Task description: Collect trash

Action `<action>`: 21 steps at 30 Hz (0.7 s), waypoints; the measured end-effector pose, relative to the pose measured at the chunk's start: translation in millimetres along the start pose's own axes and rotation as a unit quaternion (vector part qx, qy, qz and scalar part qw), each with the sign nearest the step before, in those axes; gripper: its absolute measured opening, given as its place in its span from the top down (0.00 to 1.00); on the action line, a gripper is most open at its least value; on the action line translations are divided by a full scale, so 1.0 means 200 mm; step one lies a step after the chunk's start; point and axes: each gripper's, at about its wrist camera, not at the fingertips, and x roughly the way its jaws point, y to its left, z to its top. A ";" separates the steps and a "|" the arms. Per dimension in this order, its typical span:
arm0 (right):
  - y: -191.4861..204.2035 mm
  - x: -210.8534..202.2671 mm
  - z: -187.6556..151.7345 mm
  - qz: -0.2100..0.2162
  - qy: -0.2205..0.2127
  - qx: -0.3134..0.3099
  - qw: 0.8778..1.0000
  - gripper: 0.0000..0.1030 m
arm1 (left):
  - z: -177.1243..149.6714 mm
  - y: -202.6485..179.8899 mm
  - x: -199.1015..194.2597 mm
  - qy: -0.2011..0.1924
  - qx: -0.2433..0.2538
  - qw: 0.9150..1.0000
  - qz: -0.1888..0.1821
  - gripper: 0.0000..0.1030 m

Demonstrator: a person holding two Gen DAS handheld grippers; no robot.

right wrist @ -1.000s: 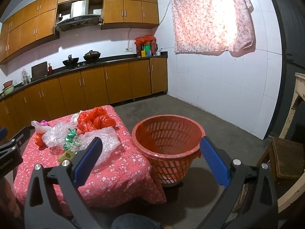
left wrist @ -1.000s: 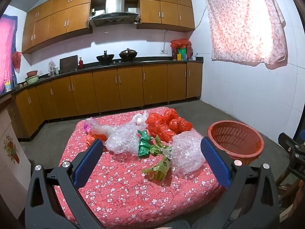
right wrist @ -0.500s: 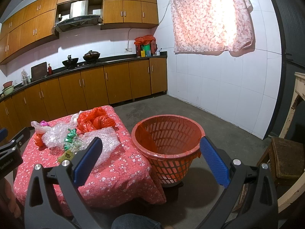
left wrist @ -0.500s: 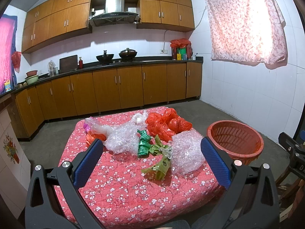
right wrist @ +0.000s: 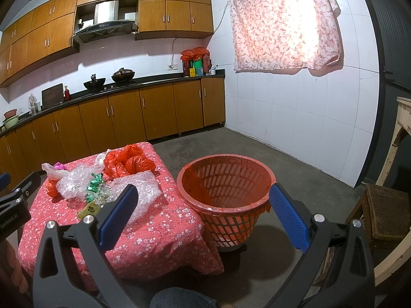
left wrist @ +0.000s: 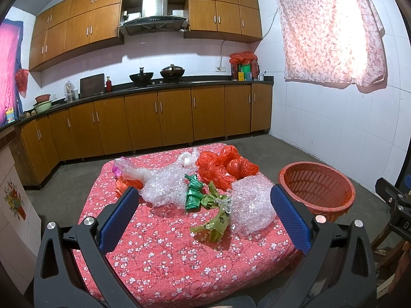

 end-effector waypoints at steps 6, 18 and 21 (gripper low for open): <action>0.00 0.00 0.00 0.000 0.000 0.000 1.000 0.04 | 0.00 0.01 0.00 0.000 0.000 1.000 0.000 0.02; 0.00 0.00 0.00 0.000 0.000 0.000 1.000 0.04 | 0.00 0.03 0.00 0.001 0.000 1.000 0.000 0.02; 0.00 0.00 0.00 -0.001 -0.001 0.000 1.000 0.04 | 0.00 0.04 0.00 0.001 -0.001 1.000 0.000 0.02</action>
